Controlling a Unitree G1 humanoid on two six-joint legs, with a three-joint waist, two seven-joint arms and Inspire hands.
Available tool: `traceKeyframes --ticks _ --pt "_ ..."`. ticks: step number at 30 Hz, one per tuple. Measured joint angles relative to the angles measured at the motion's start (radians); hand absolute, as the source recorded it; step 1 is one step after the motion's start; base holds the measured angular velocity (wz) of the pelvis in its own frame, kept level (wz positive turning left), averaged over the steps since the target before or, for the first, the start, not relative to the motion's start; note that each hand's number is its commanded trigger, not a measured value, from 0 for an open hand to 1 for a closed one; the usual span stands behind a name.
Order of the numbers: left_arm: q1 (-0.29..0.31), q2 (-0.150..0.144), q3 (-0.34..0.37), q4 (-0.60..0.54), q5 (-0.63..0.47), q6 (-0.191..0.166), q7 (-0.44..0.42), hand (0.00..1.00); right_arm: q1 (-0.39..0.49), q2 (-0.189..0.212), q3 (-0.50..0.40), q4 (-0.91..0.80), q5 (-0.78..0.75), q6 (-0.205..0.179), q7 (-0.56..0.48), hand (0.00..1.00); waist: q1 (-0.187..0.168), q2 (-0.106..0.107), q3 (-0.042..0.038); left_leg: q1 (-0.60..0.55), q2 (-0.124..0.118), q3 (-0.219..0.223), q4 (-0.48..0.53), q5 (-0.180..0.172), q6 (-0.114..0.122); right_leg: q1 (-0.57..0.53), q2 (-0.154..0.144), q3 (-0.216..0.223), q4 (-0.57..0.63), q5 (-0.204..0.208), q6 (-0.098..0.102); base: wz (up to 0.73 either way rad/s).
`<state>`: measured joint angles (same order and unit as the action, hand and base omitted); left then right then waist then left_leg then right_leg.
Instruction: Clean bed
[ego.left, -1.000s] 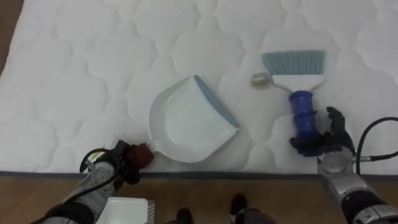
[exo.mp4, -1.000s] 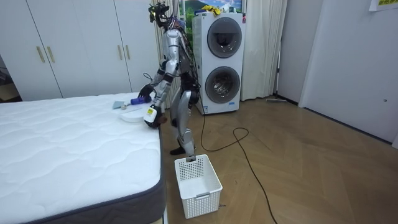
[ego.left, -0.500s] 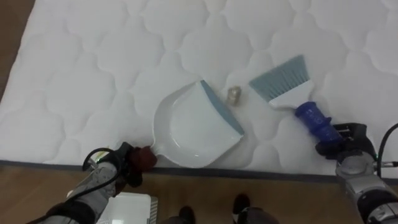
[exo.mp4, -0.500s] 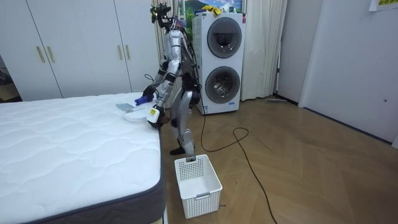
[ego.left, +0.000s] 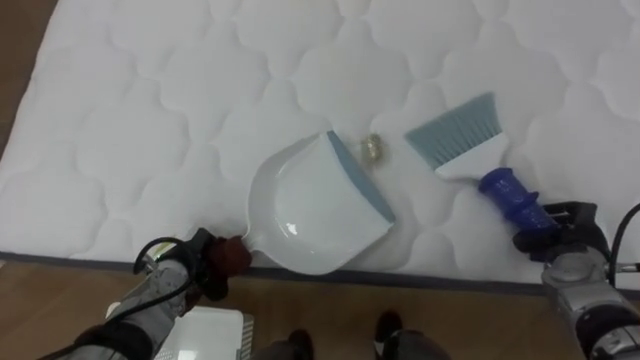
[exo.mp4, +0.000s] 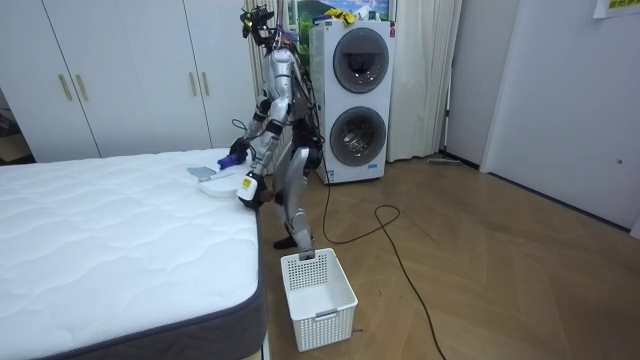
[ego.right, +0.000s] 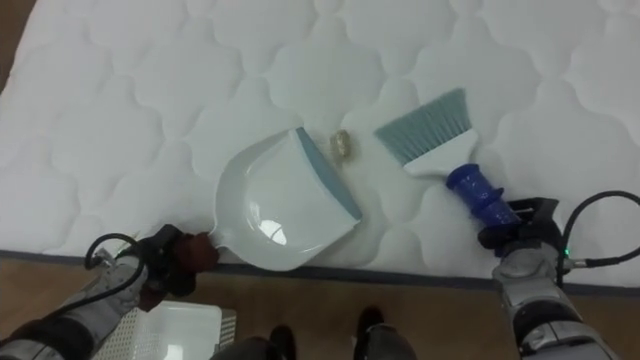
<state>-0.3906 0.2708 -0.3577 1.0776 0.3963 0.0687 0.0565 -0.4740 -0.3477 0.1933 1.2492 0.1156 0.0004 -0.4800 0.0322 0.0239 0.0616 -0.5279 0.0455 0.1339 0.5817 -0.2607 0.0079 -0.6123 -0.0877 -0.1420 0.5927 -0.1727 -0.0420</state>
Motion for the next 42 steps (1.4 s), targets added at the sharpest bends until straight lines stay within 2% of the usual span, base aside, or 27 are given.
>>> traceKeyframes --ticks 2,9,16,22,24,26,30,33,35,38,42 --pt "0.0 0.0 -0.001 -0.003 0.0 0.0 0.001 1.0 -0.006 0.0 -0.002 0.002 0.0 0.016 -0.002 1.0 0.001 0.0 -0.0001 -0.003 0.001 0.0 0.005 -0.002 0.002 -0.001 0.0 -0.001 0.001 0.0 0.0 0.0" --pt "-0.002 0.0 -0.001 -0.005 0.012 0.013 0.024 1.0 -0.008 -0.002 -0.001 -0.003 -0.008 0.036 -0.009 1.0 -0.001 0.002 -0.0011 -0.013 0.006 0.0 0.029 -0.01 0.003 -0.005 -0.003 -0.01 0.017 -0.005 0.0 0.01" --pt "-0.002 0.007 0.001 -0.012 0.095 0.018 0.082 1.0 -0.008 -0.007 0.002 -0.007 -0.094 0.046 -0.051 1.0 0.003 -0.002 -0.0036 -0.021 0.01 -0.002 0.043 -0.011 0.002 -0.008 -0.009 -0.026 0.028 -0.007 -0.006 0.01" --pt "-0.019 0.048 0.01 -0.045 0.254 0.043 0.143 1.0 -0.017 -0.044 0.006 -0.012 -0.251 0.074 -0.063 1.0 0.02 -0.015 -0.0113 -0.022 0.009 -0.002 0.041 -0.012 0.001 -0.016 -0.006 -0.02 0.029 -0.003 -0.011 -0.04" --pt "-0.02 0.071 0.012 -0.046 0.275 0.043 0.164 1.0 -0.018 -0.065 0.022 -0.012 -0.286 0.084 -0.055 1.0 0.024 -0.025 -0.0122 -0.019 0.011 -0.001 0.039 -0.012 0.0 -0.014 -0.004 -0.018 0.029 -0.003 -0.011 -0.03" --pt "-0.02 0.113 0.013 -0.046 0.299 0.046 0.181 1.0 -0.018 -0.1 0.043 -0.012 -0.333 0.09 -0.032 1.0 0.027 -0.041 -0.0103 -0.02 0.014 -0.006 0.04 -0.012 -0.003 -0.01 -0.001 -0.024 0.025 -0.001 -0.014 0.02" --pt "-0.02 0.149 0.013 -0.046 0.344 0.066 0.213 1.0 -0.024 -0.146 0.054 -0.016 -0.464 0.117 -0.001 1.0 0.029 -0.057 -0.0101 -0.02 0.016 -0.018 0.041 -0.012 -0.004 0.001 0.0 -0.037 0.015 0.0 -0.015 0.08" --pt "-0.036 0.17 0.01 -0.046 0.359 0.076 0.226 1.0 -0.047 -0.178 0.083 -0.022 -0.541 0.131 0.017 1.0 0.03 -0.075 -0.0049 -0.023 0.015 -0.018 0.04 -0.012 -0.004 0.001 -0.002 -0.04 0.014 0.001 -0.014 0.03" --pt "-0.053 0.195 0.002 -0.046 0.361 0.077 0.247 1.0 -0.072 -0.197 0.109 -0.026 -0.587 0.135 0.022 1.0 0.034 -0.088 0.002 -0.032 0.017 -0.023 0.04 -0.012 -0.004 -0.004 0.0 -0.046 0.007 0.006 -0.015 0.04" --pt "-0.075 0.209 0.001 -0.046 0.378 0.078 0.251 1.0 -0.102 -0.217 0.142 -0.044 -0.68 0.159 0.026 1.0 0.042 -0.098 0.0067 -0.042 0.022 -0.024 0.04 -0.012 -0.004 -0.01 0.004 -0.051 -0.003 0.012 -0.018 -0.02" --pt "-0.097 0.218 0.002 -0.046 0.384 0.084 0.26 1.0 -0.12 -0.218 0.159 -0.054 -0.793 0.188 0.025 1.0 0.058 -0.117 0.0075 -0.05 0.031 -0.014 0.041 -0.012 -0.005 -0.021 0.008 -0.049 -0.005 0.014 -0.021 -0.07"
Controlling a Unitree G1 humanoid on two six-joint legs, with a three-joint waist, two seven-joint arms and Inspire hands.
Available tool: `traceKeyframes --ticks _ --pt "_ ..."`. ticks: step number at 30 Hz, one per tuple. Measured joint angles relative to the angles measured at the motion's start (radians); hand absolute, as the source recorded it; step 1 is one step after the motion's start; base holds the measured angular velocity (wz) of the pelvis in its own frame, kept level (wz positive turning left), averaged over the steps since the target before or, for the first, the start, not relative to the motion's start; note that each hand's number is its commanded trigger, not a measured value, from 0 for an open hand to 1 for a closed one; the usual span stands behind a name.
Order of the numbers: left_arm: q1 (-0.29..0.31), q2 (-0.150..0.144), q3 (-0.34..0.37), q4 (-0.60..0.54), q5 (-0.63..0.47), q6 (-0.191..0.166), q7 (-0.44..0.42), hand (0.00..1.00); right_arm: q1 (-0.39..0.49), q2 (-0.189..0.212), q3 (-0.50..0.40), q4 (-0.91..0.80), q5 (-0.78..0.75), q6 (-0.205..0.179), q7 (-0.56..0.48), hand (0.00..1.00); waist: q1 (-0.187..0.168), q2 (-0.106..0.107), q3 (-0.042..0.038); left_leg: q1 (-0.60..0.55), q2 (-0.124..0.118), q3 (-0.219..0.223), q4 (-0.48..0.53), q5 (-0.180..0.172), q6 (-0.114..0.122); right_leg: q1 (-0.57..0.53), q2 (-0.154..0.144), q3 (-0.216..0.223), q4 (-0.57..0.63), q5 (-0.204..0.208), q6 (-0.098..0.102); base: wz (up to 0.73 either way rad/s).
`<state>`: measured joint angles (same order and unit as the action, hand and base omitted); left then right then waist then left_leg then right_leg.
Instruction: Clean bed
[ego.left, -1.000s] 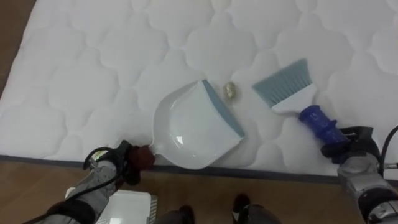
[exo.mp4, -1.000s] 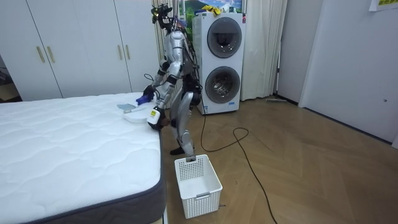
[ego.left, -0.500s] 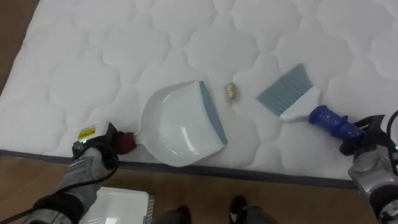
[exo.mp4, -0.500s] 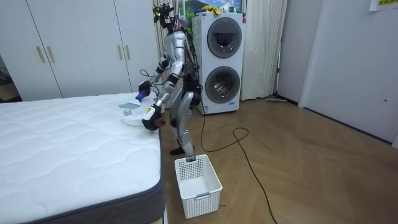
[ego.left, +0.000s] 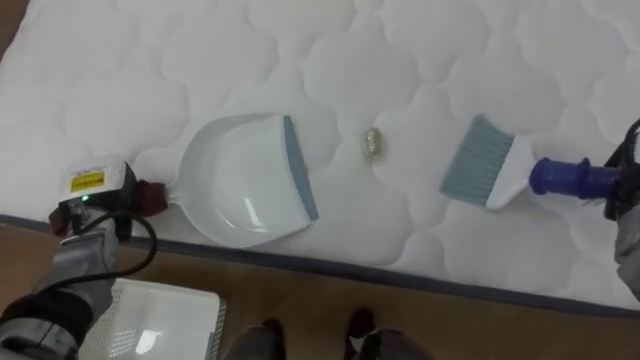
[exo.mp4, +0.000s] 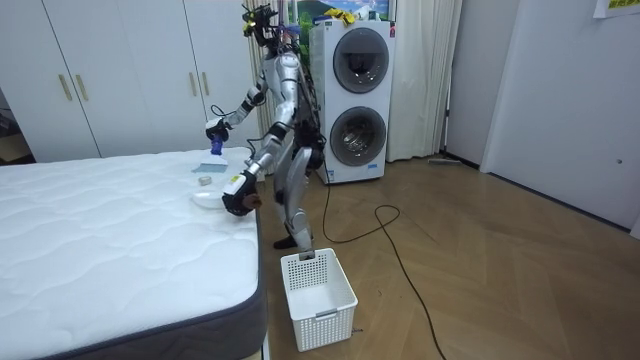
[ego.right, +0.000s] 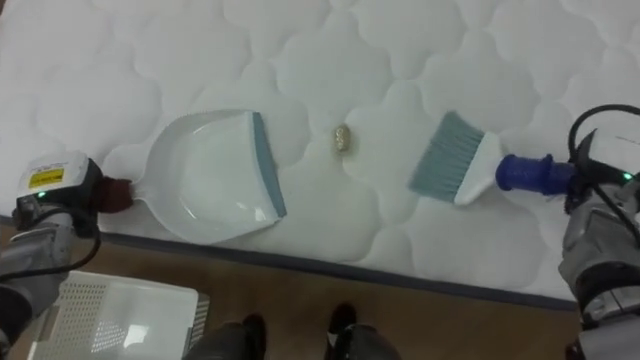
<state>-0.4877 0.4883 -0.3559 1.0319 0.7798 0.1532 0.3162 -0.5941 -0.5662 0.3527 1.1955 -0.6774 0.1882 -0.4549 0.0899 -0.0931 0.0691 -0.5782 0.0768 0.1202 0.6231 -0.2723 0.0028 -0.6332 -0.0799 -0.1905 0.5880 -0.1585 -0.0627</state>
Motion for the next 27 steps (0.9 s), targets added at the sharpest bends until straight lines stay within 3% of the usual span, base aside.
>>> traceKeyframes --ticks 6,13,19,27 --pt "-0.001 0.007 0.0 0.01 0.0 0.008 0.001 1.0 -0.054 -0.025 0.077 -0.034 -0.15 0.025 0.024 1.0 0.0 -0.005 -0.0002 0.006 0.003 0.016 -0.001 0.0 0.0 -0.001 -0.007 -0.002 0.002 0.0 0.0 -0.1" --pt "-0.006 0.02 -0.001 -0.002 0.0 0.025 -0.007 1.0 -0.116 -0.035 0.139 -0.079 -0.303 0.048 0.051 1.0 0.001 -0.037 0.006 0.01 0.004 0.017 -0.004 0.001 -0.001 0.004 0.001 -0.005 -0.005 0.0 -0.001 -0.01" --pt "-0.007 0.034 -0.004 -0.017 0.0 0.027 -0.024 1.0 -0.117 -0.035 0.14 -0.12 -0.323 0.066 0.044 1.0 0.005 -0.048 0.0072 0.006 0.011 0.016 -0.003 0.001 -0.001 0.01 0.01 -0.006 -0.023 0.014 0.0 -0.02" --pt "-0.012 0.034 -0.031 -0.016 -0.001 0.044 -0.033 1.0 -0.131 -0.017 0.176 -0.126 -0.277 0.097 0.029 1.0 0.009 -0.047 0.0083 0.017 0.016 0.016 -0.006 0.001 -0.002 0.027 0.014 -0.007 -0.033 0.016 -0.002 0.0"
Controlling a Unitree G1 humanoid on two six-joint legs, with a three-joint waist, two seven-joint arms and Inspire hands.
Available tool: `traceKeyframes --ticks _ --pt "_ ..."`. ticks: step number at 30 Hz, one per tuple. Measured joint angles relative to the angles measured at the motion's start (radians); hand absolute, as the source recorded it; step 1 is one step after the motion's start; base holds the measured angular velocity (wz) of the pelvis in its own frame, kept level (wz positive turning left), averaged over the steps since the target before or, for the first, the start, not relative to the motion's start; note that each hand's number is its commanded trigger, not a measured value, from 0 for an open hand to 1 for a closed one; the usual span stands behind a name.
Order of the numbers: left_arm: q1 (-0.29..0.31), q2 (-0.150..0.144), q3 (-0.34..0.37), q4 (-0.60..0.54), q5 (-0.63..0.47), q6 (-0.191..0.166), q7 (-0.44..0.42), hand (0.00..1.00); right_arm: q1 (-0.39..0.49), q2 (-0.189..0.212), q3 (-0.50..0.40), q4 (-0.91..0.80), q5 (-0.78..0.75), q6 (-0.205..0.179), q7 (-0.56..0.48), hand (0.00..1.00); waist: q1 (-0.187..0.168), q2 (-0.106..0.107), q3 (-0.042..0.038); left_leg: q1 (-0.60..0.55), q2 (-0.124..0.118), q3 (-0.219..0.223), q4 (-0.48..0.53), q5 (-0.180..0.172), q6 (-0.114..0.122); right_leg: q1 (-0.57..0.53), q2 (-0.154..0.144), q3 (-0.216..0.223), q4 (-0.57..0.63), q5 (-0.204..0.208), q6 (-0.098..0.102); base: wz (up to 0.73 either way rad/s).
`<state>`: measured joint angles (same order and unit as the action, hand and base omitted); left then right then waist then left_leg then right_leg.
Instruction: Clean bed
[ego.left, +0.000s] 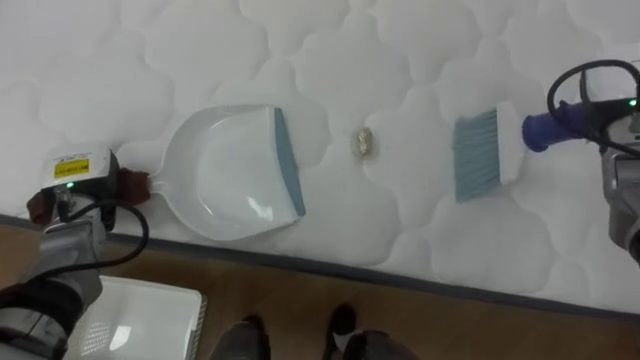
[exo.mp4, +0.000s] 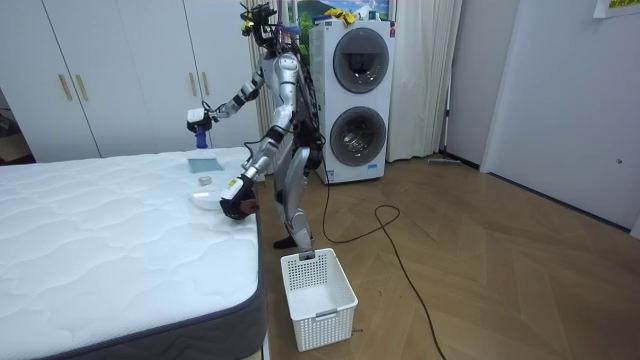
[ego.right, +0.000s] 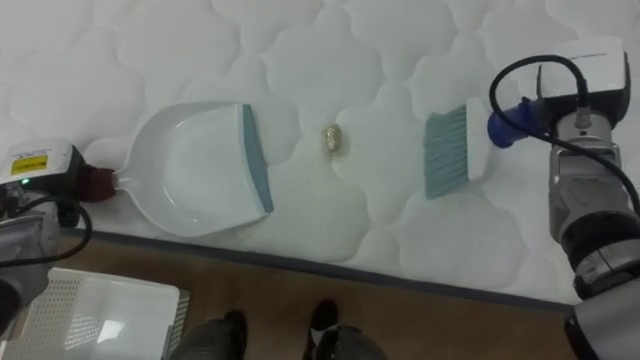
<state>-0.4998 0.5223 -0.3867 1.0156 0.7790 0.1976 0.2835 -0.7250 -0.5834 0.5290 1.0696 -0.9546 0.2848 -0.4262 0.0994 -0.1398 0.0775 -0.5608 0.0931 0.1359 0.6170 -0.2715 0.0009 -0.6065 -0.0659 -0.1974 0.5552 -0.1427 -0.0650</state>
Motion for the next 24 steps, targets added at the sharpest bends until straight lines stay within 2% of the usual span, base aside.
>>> traceKeyframes --ticks 3,5,11,18,24 --pt "-0.001 0.0 0.0 0.0 0.001 0.001 -0.007 1.0 -0.003 0.011 -0.003 -0.028 0.033 0.002 -0.017 1.0 0.003 0.001 0.0007 0.003 0.0 0.0 -0.003 0.0 -0.001 0.001 0.003 0.002 -0.002 0.001 0.0 -0.02" --pt "-0.002 -0.001 -0.003 -0.001 0.0 0.001 -0.014 1.0 -0.004 0.035 -0.003 -0.045 0.07 0.0 -0.025 1.0 0.01 0.003 0.0021 0.015 0.001 0.0 -0.01 -0.002 -0.004 0.011 0.006 0.001 -0.009 0.001 0.0 -0.02" --pt "-0.001 -0.005 -0.009 -0.013 0.001 0.001 -0.014 1.0 -0.003 0.074 -0.005 -0.081 0.091 -0.009 -0.022 1.0 0.016 0.009 0.0062 0.013 -0.001 -0.006 -0.026 0.0 -0.006 0.012 0.005 -0.01 -0.021 0.001 0.0 0.04" --pt "-0.001 -0.005 -0.009 -0.013 0.0 0.001 -0.035 1.0 -0.003 0.083 -0.004 -0.168 0.068 -0.03 0.042 1.0 0.015 0.012 0.0069 0.015 -0.003 -0.006 -0.032 0.0 -0.006 0.012 -0.001 -0.024 -0.025 0.0 0.0 0.0" --pt "-0.004 -0.006 -0.01 -0.014 0.0 0.0 -0.07 1.0 -0.002 0.104 -0.001 -0.227 0.048 -0.05 0.093 1.0 0.015 0.027 0.0065 0.019 -0.002 -0.005 -0.033 -0.001 -0.006 0.018 -0.001 -0.027 -0.025 0.0 0.0 0.0"
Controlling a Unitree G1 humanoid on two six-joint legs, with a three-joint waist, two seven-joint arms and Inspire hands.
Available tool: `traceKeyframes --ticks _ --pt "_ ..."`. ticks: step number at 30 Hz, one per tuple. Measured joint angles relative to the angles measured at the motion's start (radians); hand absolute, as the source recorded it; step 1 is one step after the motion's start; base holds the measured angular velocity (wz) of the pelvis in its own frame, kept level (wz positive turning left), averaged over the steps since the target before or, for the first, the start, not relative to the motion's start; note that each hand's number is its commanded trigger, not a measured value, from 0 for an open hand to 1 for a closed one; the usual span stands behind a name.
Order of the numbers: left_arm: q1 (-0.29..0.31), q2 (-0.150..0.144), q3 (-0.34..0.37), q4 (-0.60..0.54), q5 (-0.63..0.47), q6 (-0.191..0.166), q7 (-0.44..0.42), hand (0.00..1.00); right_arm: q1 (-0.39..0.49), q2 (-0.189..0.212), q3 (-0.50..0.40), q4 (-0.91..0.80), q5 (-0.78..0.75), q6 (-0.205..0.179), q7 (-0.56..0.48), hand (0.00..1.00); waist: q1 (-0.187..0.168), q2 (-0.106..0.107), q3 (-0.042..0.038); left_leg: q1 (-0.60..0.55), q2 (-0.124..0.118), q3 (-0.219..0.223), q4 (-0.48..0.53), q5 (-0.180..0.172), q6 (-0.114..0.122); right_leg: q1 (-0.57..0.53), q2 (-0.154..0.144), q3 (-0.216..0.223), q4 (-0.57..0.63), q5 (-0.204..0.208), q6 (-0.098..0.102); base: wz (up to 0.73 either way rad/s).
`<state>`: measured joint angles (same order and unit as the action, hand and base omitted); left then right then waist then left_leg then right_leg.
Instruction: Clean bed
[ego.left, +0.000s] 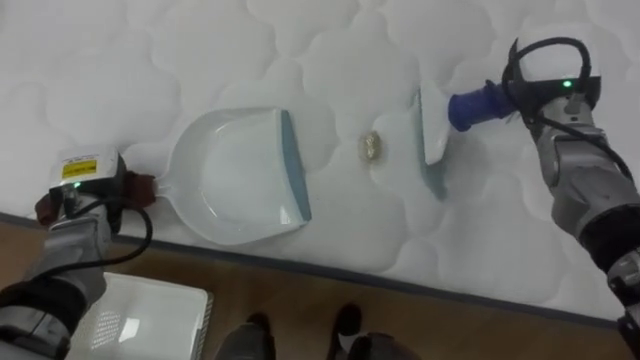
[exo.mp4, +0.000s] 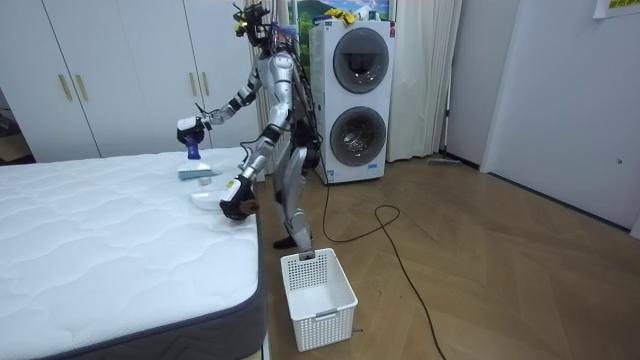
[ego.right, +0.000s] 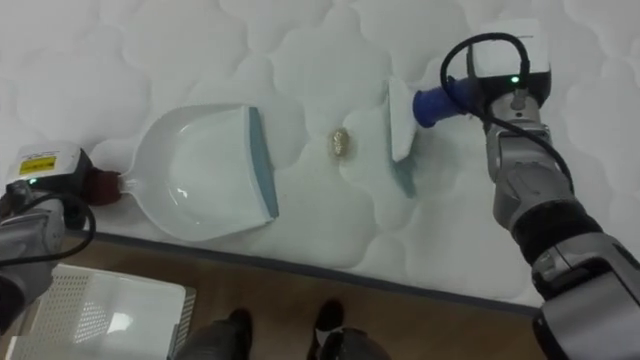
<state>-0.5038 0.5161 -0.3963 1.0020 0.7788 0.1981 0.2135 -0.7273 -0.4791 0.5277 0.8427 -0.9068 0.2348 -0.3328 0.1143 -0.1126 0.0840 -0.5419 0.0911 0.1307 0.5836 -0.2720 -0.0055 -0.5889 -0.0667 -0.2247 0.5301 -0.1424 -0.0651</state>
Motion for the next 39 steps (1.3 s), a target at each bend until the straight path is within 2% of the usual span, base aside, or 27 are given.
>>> traceKeyframes --ticks 4,6,11,21,24,28,35,39 --pt "0.001 -0.01 0.0 0.001 0.001 0.0 -0.024 1.0 0.016 0.018 0.001 -0.065 -0.001 -0.001 0.058 1.0 0.0 0.023 -0.0013 0.012 0.0 0.002 -0.006 0.0 0.0 0.012 0.0 -0.003 -0.006 0.0 -0.001 -0.01" --pt "0.001 -0.012 0.0 0.0 0.002 0.001 -0.03 1.0 0.022 0.025 0.001 -0.084 -0.001 -0.004 0.072 1.0 0.001 0.027 -0.0036 0.015 -0.001 0.003 -0.009 0.0 0.0 0.012 0.0 0.0 -0.005 0.0 -0.001 0.0" --pt "0.002 -0.014 0.001 0.0 0.022 0.003 -0.035 1.0 0.022 0.051 0.001 -0.107 -0.002 -0.004 0.108 1.0 0.002 0.027 -0.0041 0.021 -0.002 0.009 -0.013 0.001 -0.001 0.012 0.0 0.002 -0.008 0.0 -0.001 0.0" --pt "0.003 -0.017 0.0 0.0 0.054 0.006 -0.052 1.0 0.024 0.055 0.051 -0.16 0.003 -0.006 0.185 1.0 0.003 0.024 -0.0077 0.035 -0.001 0.012 -0.003 0.002 -0.001 0.024 -0.003 -0.003 -0.003 0.0 -0.001 0.0" --pt "0.008 -0.018 -0.001 0.0 0.058 0.006 -0.052 1.0 0.025 0.054 0.08 -0.185 0.008 -0.007 0.22 1.0 0.002 0.019 -0.0145 0.039 -0.002 0.013 -0.008 0.002 -0.001 0.028 -0.003 -0.001 -0.005 0.0 -0.001 -0.01" --pt "0.016 -0.018 -0.002 0.0 0.061 0.006 -0.052 1.0 0.04 0.058 0.085 -0.251 0.02 -0.018 0.258 1.0 0.001 0.015 -0.0234 0.05 -0.001 0.013 -0.012 0.002 -0.001 0.04 -0.001 -0.001 -0.009 0.001 -0.002 -0.01" --pt "0.019 -0.019 -0.002 0.001 0.061 -0.002 -0.05 1.0 0.042 0.073 0.086 -0.301 0.042 -0.07 0.313 1.0 0.001 0.015 -0.0233 0.049 0.0 0.009 -0.002 0.002 -0.001 0.042 -0.002 -0.001 -0.007 0.002 -0.003 0.0" --pt "0.021 -0.019 -0.002 0.007 0.061 -0.009 -0.047 1.0 0.042 0.078 0.098 -0.324 0.052 -0.074 0.345 1.0 0.003 0.016 -0.023 0.049 0.0 0.008 -0.005 0.002 -0.002 0.041 -0.002 -0.004 -0.005 0.002 -0.003 0.0"
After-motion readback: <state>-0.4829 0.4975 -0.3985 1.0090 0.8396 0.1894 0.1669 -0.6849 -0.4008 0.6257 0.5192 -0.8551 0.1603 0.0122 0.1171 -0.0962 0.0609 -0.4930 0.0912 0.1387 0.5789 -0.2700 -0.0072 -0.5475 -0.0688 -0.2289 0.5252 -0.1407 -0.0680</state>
